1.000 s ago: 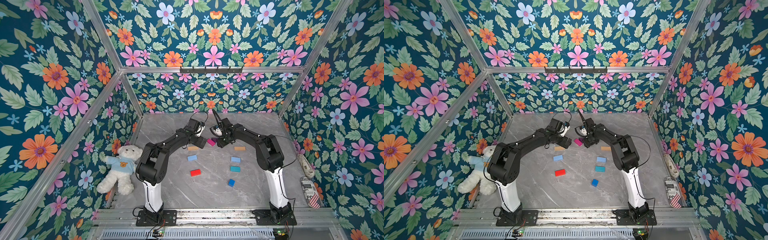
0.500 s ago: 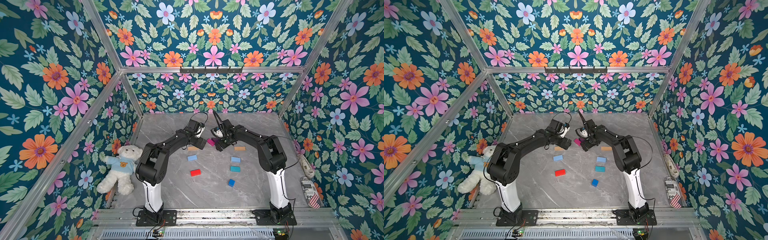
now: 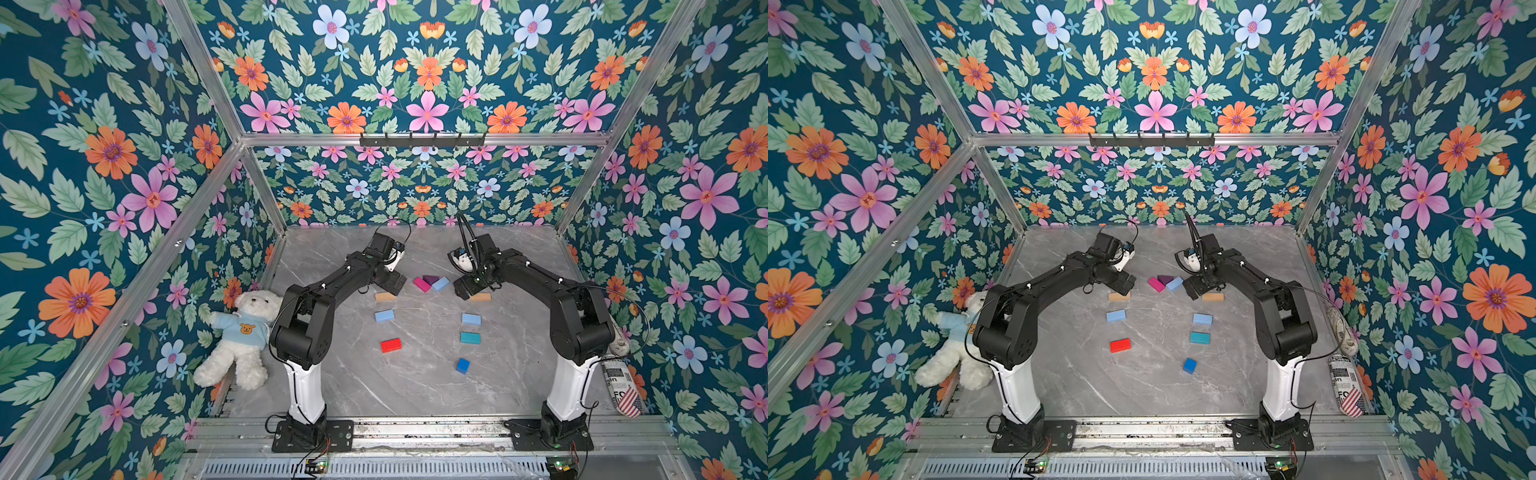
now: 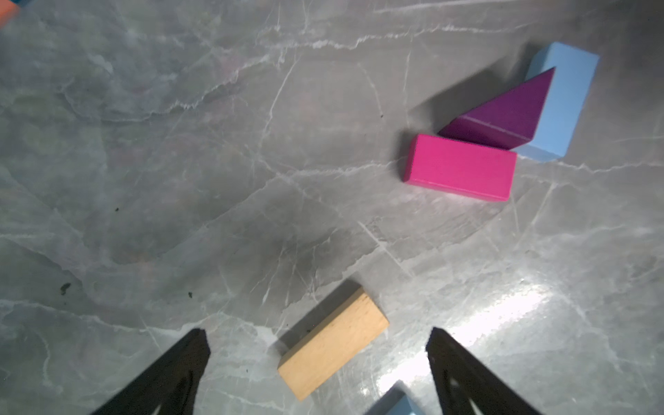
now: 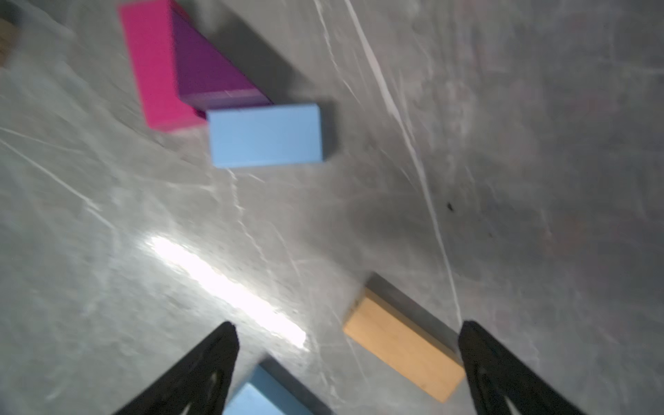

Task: Assemble a heart with building blocks
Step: Assemble the building block at the center of the board.

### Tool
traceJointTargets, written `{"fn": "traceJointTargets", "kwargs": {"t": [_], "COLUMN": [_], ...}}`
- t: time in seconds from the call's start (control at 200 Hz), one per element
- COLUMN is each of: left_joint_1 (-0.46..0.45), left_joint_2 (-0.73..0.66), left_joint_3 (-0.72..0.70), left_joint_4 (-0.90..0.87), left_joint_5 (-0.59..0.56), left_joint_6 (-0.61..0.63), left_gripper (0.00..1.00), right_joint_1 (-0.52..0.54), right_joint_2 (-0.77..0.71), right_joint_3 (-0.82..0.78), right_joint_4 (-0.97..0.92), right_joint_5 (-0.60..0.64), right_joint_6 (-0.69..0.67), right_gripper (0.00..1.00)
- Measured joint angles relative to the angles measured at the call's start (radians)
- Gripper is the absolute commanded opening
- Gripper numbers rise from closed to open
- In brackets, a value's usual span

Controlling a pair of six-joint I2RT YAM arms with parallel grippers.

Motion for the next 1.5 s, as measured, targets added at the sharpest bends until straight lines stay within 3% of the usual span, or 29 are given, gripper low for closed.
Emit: {"fn": "traceJointTargets", "kwargs": {"t": [0.125,0.255,0.535,0.865,1.015,1.27,1.395,1.5], "left_joint_1": [0.000,-0.001,0.033,0.038,0.040,0.047,0.047,0.046], "left_joint_2": [-0.007,-0.027,0.031,0.086,0.119,0.158,0.164,0.164], "left_joint_3": [-0.031,-0.074,-0.039,-0.015,0.011,0.034,0.015,0.007], "left_joint_4": [-0.010,-0.017,-0.067,-0.113,-0.121,-0.110,-0.091,-0.079], "left_joint_5": [0.011,-0.012,-0.046,-0.023,-0.019,0.046,0.079,0.087], "left_joint_6": [0.000,0.051,0.183,0.226,0.233,0.235,0.235,0.236], "left_gripper": [0.95,0.85,0.86,0.89,0.88,0.71,0.56,0.51], "right_joint_1": [0.002,-0.001,-0.010,-0.036,-0.063,-0.082,-0.081,-0.081], "right_joint_2": [-0.025,-0.034,-0.001,0.024,0.046,0.080,0.085,0.086], "right_joint_3": [-0.077,-0.127,-0.117,-0.119,-0.100,-0.092,-0.109,-0.115], "right_joint_4": [0.030,0.068,0.111,0.113,0.116,0.126,0.153,0.157], "right_joint_5": [0.017,0.071,0.116,0.097,0.058,0.003,-0.022,-0.035], "right_joint_6": [-0.075,-0.142,-0.209,-0.231,-0.235,-0.240,-0.240,-0.239], "right_gripper": [0.88,0.85,0.84,0.83,0.78,0.72,0.62,0.58]}}
